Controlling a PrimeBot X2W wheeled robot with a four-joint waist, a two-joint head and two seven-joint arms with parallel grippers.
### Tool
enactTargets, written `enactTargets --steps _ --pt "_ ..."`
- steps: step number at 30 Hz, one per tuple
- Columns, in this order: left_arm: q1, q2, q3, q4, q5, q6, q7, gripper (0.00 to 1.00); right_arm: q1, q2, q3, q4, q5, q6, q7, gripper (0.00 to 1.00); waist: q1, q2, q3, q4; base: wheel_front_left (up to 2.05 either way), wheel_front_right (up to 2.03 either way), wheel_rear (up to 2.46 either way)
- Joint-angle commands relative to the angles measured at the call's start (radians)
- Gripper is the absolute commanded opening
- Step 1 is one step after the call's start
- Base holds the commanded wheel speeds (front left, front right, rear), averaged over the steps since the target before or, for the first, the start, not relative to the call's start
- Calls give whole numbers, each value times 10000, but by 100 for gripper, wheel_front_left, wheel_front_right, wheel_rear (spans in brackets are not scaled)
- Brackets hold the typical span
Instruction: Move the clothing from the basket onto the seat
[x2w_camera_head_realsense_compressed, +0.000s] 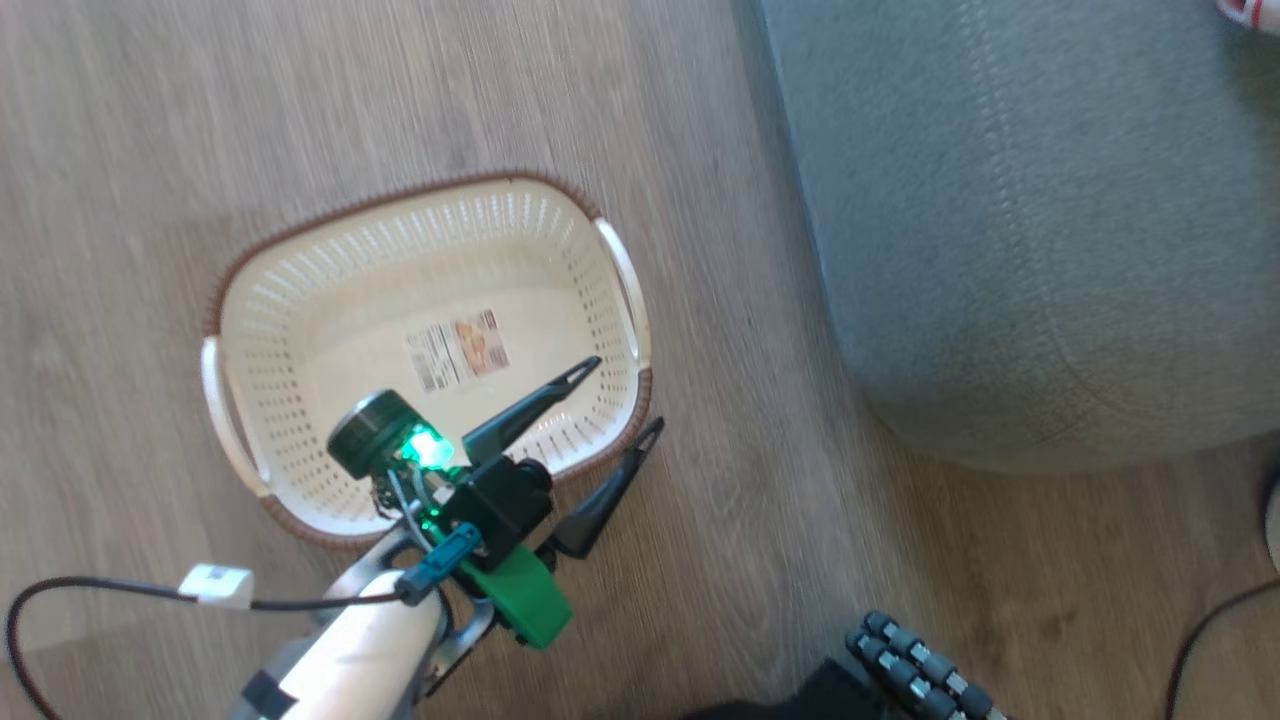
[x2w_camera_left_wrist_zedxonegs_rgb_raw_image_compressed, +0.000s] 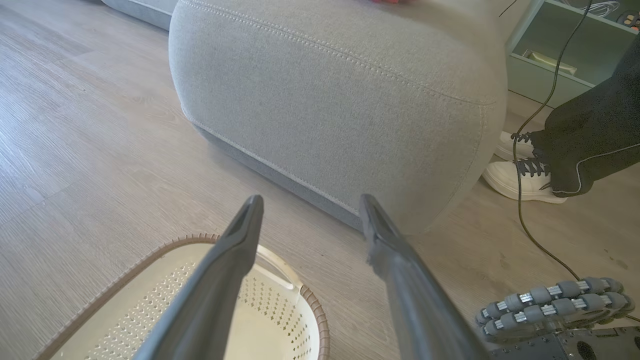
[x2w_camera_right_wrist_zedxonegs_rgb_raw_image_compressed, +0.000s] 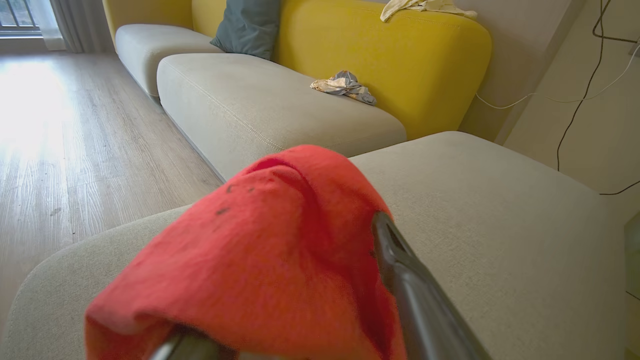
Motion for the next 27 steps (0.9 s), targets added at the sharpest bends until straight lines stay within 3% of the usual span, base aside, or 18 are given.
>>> enactTargets --steps 1,6,12,20,27 --pt "149 -187 185 -151 -62 -9 -51 100 40 -368 257 -199 -60 -2 -103 100 1 0 -783 68 0 0 0" --pt "364 -702 215 138 -120 -10 -51 100 288 -606 908 150 32 -2 -106 100 1 0 -1812 200 0 0 0" --pt "661 -1078 539 175 -141 -11 -51 100 427 -1284 1582 727 24 -2 720 100 1 0 -2428 324 0 0 0" --pt "550 -1089 672 55 -71 -12 -51 100 262 -1723 1209 53 182 -2 776 100 1 0 -2155 594 0 0 0" --pt "387 -803 633 -152 -161 -12 -51 100 -47 -1681 423 -1036 194 -2 393 100 1 0 -1538 971 0 0 0"
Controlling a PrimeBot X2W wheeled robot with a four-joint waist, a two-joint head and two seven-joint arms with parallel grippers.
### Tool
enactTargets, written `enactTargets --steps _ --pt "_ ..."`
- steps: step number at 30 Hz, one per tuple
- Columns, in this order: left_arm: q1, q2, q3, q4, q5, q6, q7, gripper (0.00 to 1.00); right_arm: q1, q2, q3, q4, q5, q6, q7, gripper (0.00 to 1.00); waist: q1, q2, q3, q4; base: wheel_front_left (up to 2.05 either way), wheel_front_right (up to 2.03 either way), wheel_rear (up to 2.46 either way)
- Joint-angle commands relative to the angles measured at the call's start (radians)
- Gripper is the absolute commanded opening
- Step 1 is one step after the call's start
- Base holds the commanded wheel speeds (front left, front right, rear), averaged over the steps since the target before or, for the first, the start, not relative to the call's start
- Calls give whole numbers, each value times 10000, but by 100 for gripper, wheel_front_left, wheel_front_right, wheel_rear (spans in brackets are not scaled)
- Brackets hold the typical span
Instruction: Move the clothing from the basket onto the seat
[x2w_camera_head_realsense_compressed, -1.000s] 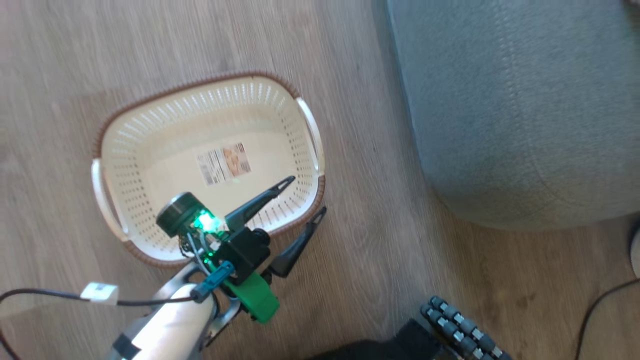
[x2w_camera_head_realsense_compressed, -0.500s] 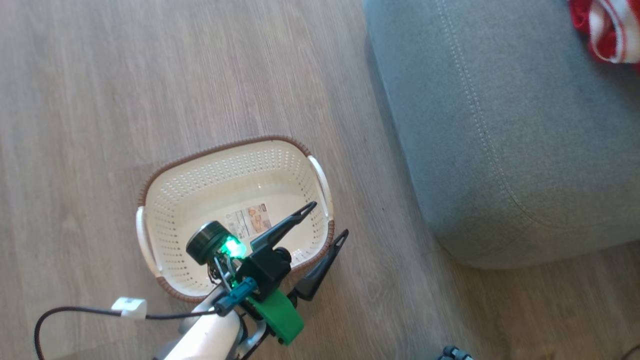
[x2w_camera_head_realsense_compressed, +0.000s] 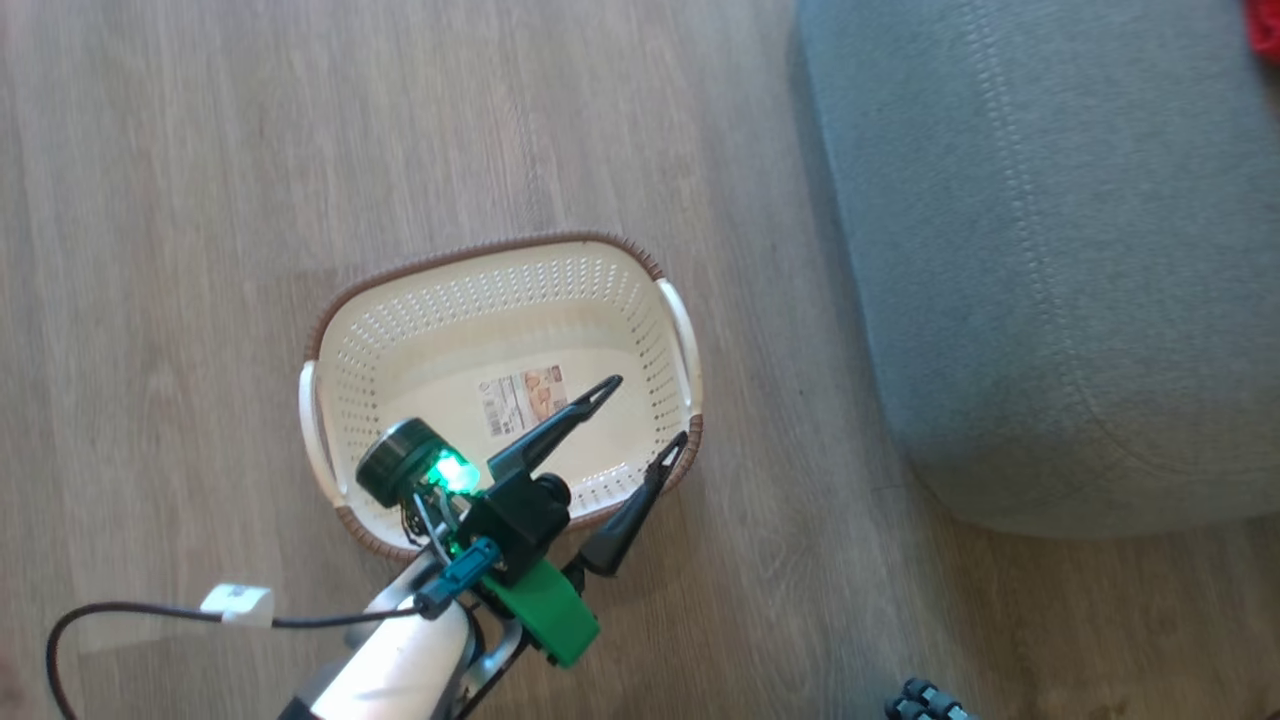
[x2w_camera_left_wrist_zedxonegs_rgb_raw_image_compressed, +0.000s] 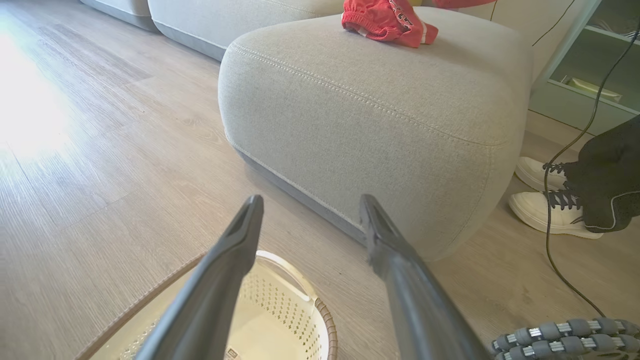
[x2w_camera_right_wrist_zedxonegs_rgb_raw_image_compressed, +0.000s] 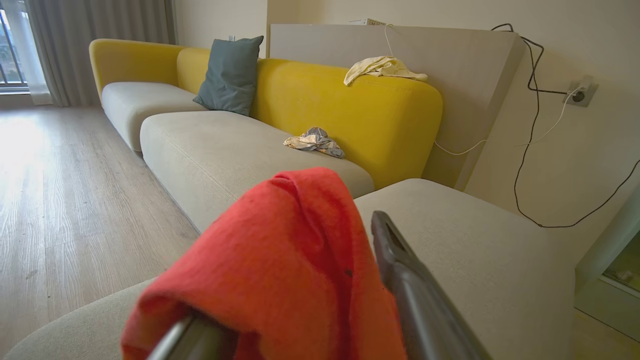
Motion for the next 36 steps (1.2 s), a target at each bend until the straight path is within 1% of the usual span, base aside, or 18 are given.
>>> enactTargets --steps 1,4,12,17,21,25,28,34,35,36 --pt "-178 129 283 -359 -95 -11 -51 100 -492 -145 -2 -385 -50 -2 -21 100 1 0 133 120 0 0 0" --pt "-216 184 267 -384 -112 -11 -51 100 -334 -40 -170 -369 -368 -2 526 100 1 0 266 190 0 0 0" --pt "-335 294 251 -453 -143 -11 -51 100 250 653 -546 -228 -1041 -2 2050 100 1 0 550 134 0 0 0" --pt "-320 281 236 -398 -182 -11 -51 100 465 893 -786 -55 -1261 -2 3501 100 1 0 407 12 0 0 0" --pt "-278 213 217 -328 -185 -11 -51 100 471 985 -627 125 -1227 -2 4068 100 1 0 148 -71 0 0 0" --pt "-176 72 220 -208 -184 -11 -51 100 524 1050 -71 532 -869 -2 3852 100 1 0 -262 -147 0 0 0" --pt "-69 -56 292 -103 -161 -11 -51 100 694 1031 538 968 -618 -2 3515 100 1 0 -628 -253 0 0 0" --pt "140 -406 397 58 -83 -11 -51 100 886 816 1732 2248 267 -2 2440 100 1 0 -1527 -336 0 0 0" --pt "140 -406 397 58 -83 -11 -51 100 886 816 1732 2248 267 -2 2440 100 1 0 -1527 -336 0 0 0" --pt "170 -473 469 75 -78 -11 -51 100 901 794 1937 2480 429 -2 2217 100 1 0 -1702 -332 0 0 0"
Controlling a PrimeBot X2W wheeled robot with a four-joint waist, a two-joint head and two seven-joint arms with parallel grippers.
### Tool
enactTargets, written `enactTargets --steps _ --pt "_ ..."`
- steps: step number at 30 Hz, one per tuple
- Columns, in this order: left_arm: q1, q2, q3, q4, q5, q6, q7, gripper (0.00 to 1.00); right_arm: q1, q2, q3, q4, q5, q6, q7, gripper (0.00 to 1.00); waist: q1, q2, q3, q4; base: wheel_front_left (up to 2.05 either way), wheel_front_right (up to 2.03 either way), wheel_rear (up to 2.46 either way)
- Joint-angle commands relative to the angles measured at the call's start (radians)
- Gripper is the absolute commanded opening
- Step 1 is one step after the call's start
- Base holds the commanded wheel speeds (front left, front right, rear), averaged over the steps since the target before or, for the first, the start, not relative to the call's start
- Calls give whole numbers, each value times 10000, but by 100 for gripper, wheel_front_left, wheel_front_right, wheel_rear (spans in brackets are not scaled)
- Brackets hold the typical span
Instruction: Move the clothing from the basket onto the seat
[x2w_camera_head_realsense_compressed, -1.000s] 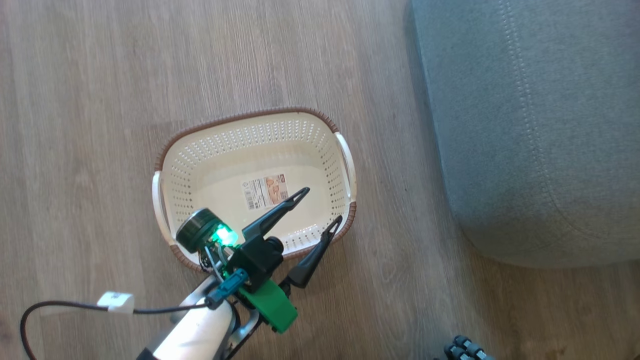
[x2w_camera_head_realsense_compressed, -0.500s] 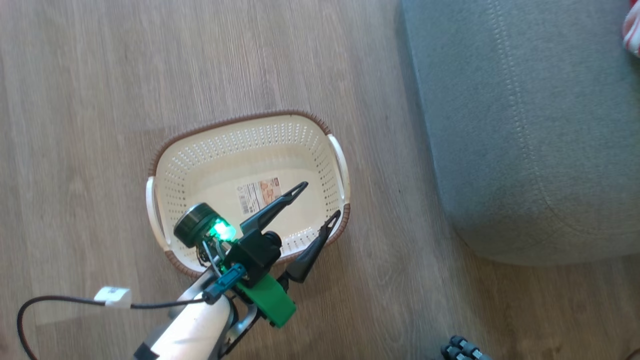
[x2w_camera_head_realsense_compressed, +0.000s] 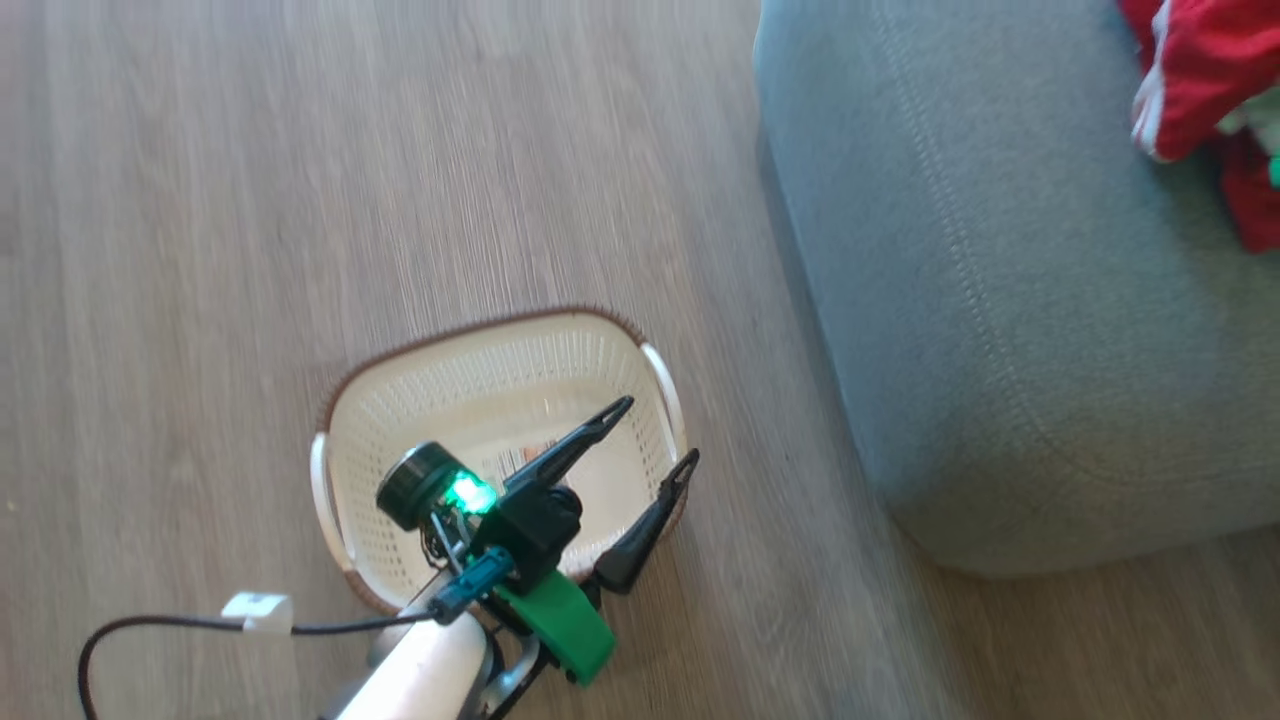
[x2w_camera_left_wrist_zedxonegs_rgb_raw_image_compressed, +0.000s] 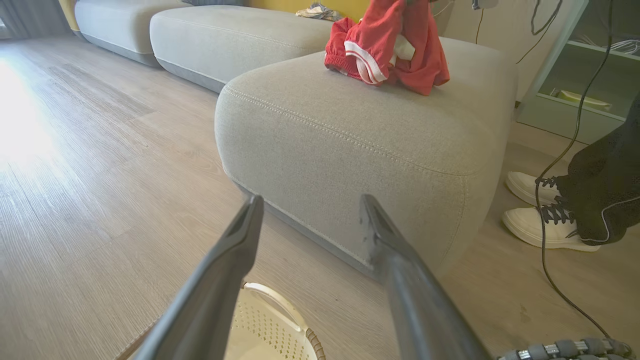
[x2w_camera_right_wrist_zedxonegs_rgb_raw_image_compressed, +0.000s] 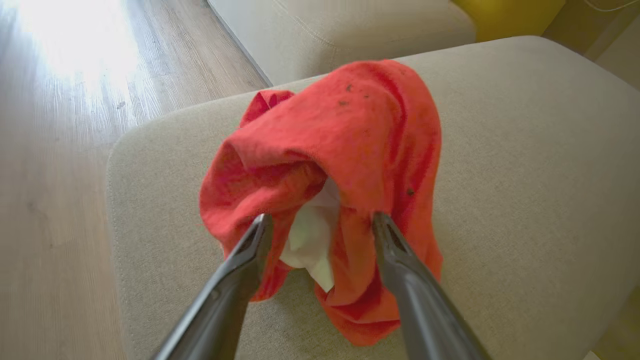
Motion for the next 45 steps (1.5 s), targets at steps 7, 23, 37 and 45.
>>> enactTargets --steps 7,23,37,45 --pt "181 -396 1150 -244 11 128 -51 100 -277 64 1606 435 1602 -2 -1988 100 1 -1 -1334 161 0 0 0" --pt "813 -717 4145 -610 -150 1042 -51 100 4929 190 8343 -6076 9132 -2 -3304 100 1 -1 -2809 1394 0 0 0" --pt "1514 -783 5032 -621 -224 1581 -51 100 9324 315 8287 -10331 8621 -2 -3306 100 1 -1 -3016 2324 0 0 0" --pt "1890 -785 4697 -649 -69 1949 -51 100 10459 1326 7966 -10841 8019 -2 -3306 100 1 -1 -3036 2644 0 0 0"
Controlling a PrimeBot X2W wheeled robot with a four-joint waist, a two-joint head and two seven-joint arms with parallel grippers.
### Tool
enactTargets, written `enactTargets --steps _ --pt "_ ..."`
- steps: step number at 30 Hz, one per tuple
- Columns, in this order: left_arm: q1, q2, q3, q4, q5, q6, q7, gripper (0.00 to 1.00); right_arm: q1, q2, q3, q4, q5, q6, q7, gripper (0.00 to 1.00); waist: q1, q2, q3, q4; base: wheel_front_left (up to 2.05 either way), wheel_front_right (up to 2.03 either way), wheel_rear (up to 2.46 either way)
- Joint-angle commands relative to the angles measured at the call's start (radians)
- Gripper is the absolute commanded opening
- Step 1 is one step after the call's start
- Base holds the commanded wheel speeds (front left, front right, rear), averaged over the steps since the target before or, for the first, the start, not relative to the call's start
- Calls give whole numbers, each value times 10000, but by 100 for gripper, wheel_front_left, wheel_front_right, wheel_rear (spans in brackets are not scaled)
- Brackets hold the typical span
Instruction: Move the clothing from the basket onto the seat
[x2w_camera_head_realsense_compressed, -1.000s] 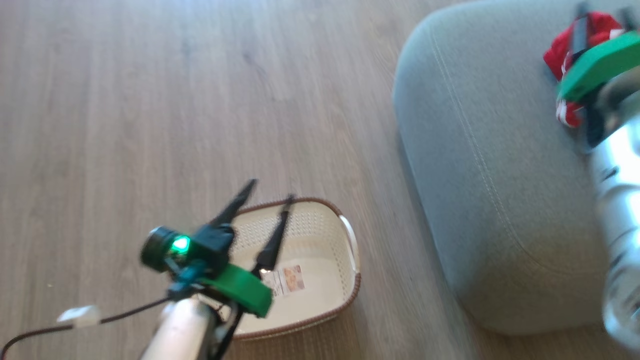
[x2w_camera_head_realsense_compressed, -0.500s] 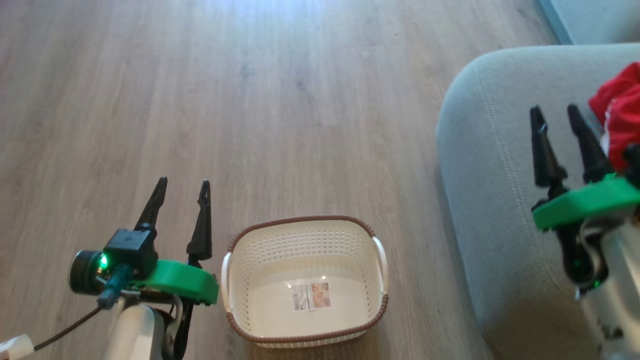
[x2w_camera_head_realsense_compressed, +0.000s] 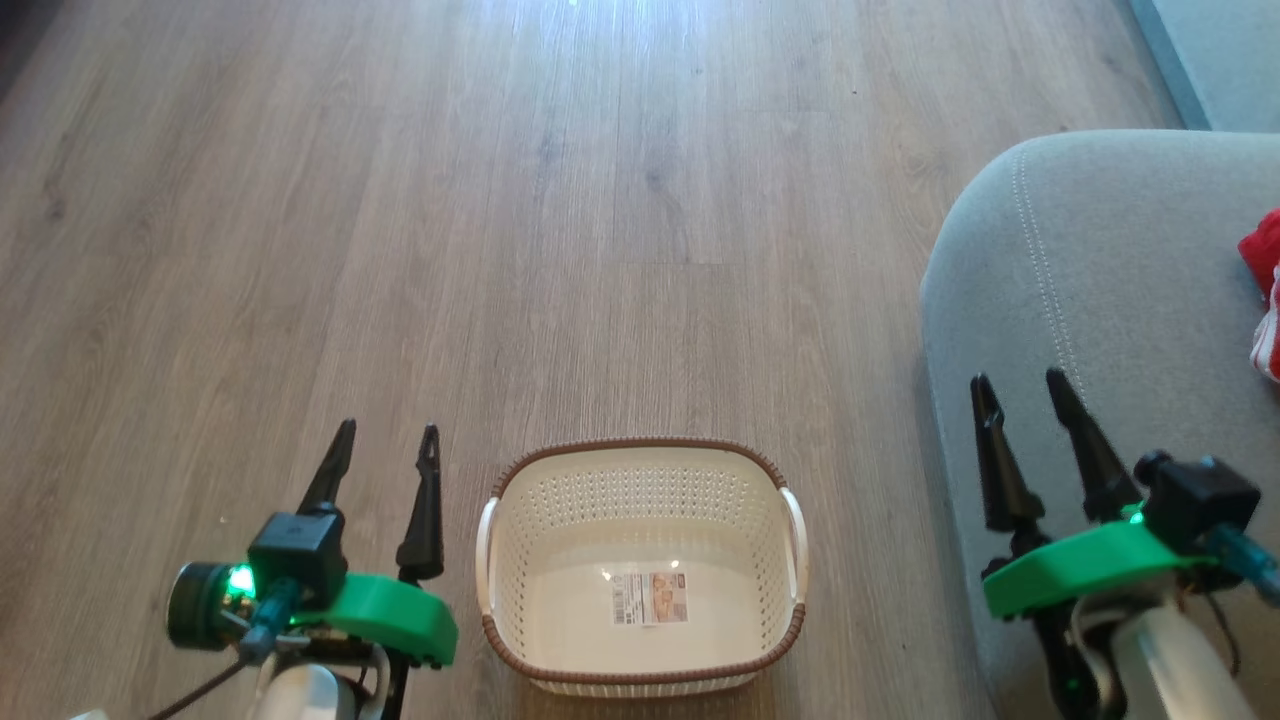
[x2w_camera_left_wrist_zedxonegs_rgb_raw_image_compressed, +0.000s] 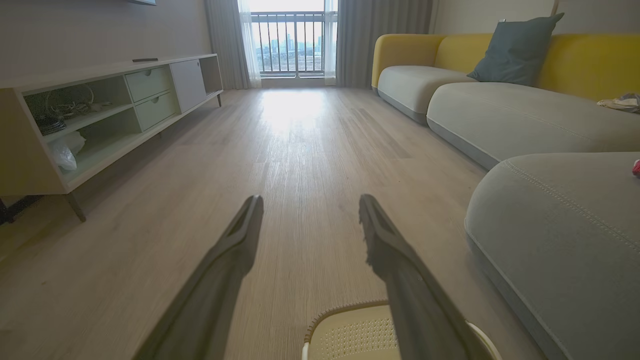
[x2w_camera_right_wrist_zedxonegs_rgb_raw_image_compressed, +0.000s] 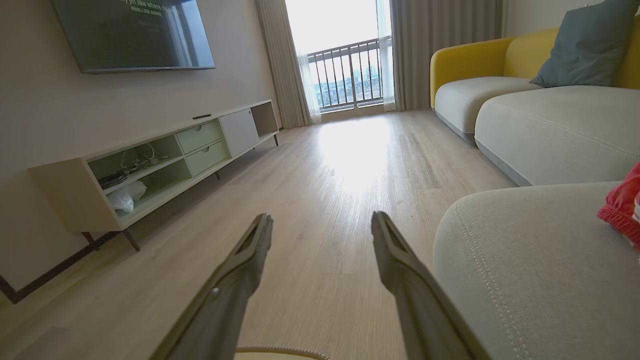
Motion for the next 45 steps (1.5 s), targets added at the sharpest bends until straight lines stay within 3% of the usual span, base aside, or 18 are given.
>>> enactTargets --steps 1,9,18,34,45 --pt "-215 3 231 -372 245 121 -51 100 -79 52 132 -390 -131 -2 -91 100 1 -1 7 59 0 0 0" --pt "-72 2 -116 -575 620 390 -51 100 314 554 238 -256 -379 -2 -91 100 1 -1 56 159 0 0 0" --pt "28 1 -326 -148 608 242 -51 100 417 739 242 -13 -561 -2 -91 100 1 -1 68 187 0 0 0" --pt "96 1 -44 260 -581 -709 -51 100 390 786 266 97 -548 -2 -91 100 1 -1 92 96 0 0 0" --pt "115 1 65 369 -1048 -855 -51 100 378 751 280 179 -480 -2 -91 100 1 -1 76 103 0 0 0"
